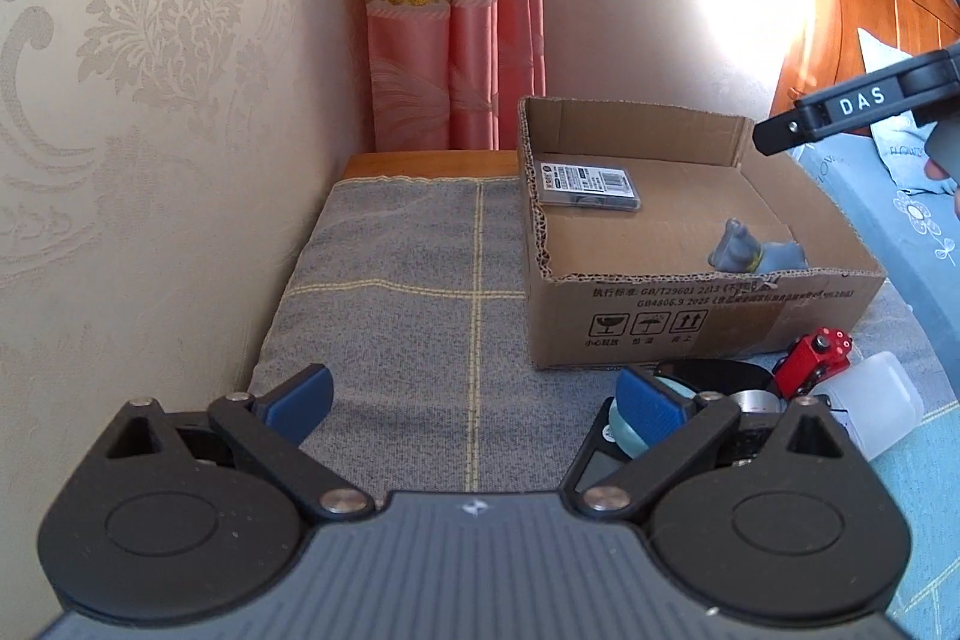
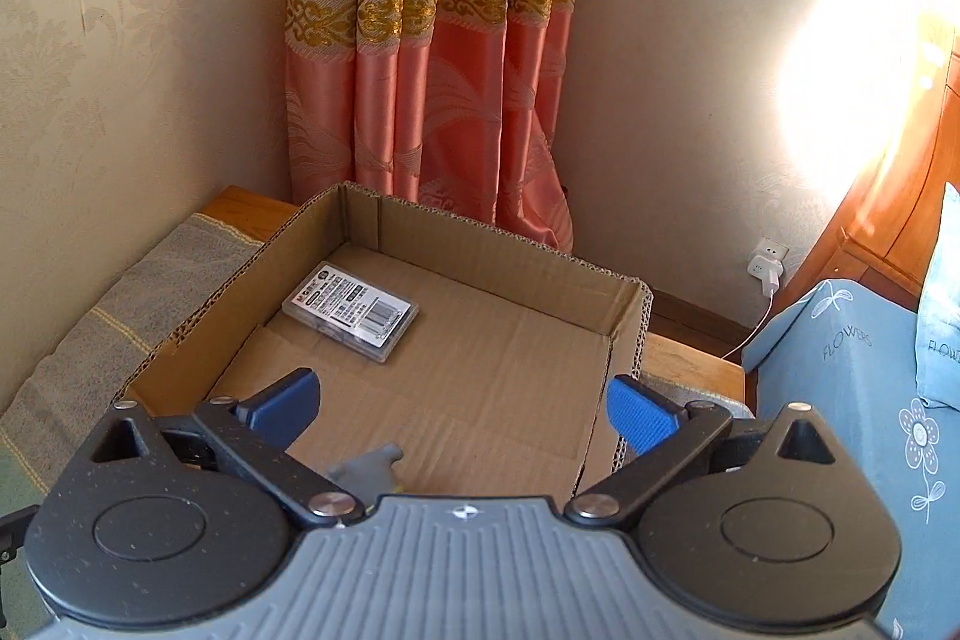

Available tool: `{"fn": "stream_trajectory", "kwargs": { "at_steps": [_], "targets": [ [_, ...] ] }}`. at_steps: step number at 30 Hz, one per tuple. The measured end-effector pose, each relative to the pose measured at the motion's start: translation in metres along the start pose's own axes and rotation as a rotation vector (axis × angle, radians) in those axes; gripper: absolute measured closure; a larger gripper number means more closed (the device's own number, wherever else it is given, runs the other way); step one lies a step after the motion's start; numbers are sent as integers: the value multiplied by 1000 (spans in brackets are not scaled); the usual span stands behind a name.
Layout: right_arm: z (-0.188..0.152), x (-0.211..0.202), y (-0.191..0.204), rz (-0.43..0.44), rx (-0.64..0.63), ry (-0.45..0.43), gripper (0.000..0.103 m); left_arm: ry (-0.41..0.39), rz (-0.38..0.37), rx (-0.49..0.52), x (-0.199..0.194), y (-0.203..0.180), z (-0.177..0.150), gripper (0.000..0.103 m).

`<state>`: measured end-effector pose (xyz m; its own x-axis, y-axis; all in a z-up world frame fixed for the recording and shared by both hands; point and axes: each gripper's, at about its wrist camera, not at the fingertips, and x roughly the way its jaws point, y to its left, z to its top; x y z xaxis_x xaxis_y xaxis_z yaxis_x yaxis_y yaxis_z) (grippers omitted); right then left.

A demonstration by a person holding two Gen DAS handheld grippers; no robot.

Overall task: Organize rigid objects
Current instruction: 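Lower the grey cat toy into the box and open the right tool, then move left tool toward the light blue case while right tool approaches the white container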

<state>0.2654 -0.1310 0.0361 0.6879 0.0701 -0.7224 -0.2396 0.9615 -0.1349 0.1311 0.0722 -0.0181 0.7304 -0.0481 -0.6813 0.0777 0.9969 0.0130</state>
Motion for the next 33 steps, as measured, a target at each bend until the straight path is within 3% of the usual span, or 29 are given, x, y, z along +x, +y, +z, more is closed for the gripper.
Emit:
{"fn": "stream_trajectory", "kwargs": {
  "at_steps": [10, 23, 33],
  "targets": [
    [-53, -34, 3, -1, 72, -5, 0, 7, 3, 12, -10, -4, -9, 3],
    [-150, -42, 4, -55, 180, 102, 0, 21, -17, 51, -14, -12, -32, 1],
    [-167, -32, 4, -2, 204, 132, 0, 62, -34, 73, -9, -19, -45, 1]
  ]
}}
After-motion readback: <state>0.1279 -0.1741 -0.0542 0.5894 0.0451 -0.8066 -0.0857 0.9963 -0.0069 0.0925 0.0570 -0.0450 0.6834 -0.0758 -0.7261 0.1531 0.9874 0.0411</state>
